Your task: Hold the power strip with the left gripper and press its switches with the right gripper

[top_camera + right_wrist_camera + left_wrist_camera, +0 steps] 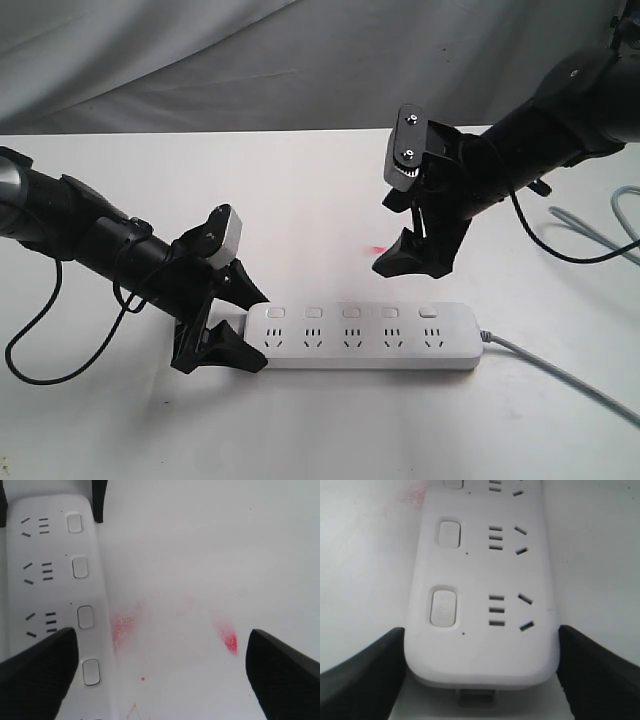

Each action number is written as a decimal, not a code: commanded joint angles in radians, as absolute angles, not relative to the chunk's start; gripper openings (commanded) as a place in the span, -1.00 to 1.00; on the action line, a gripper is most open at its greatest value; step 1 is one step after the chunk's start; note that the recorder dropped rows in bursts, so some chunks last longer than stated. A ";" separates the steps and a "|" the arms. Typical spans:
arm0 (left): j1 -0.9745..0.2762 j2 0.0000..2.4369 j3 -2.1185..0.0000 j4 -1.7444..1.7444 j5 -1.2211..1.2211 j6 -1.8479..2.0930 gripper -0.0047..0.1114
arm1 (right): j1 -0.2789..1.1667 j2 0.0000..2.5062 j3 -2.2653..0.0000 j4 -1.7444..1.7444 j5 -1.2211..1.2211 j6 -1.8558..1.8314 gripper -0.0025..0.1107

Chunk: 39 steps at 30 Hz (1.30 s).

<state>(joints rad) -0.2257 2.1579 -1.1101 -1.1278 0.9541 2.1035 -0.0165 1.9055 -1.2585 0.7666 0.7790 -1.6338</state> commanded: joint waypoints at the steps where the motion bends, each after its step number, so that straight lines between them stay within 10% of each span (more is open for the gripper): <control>1: -0.232 2.162 -1.111 -1.121 0.941 2.094 -0.92 | -0.022 1.902 -1.253 0.722 0.787 -1.626 0.51; 39: -0.232 2.162 -1.111 -1.121 0.941 2.094 -0.92 | -0.101 1.938 -1.194 0.723 0.763 -1.678 0.51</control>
<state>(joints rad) -0.2257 2.1579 -1.1101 -1.1278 0.9541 2.1035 -0.0997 1.9303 -1.1958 0.7109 0.7711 -1.6721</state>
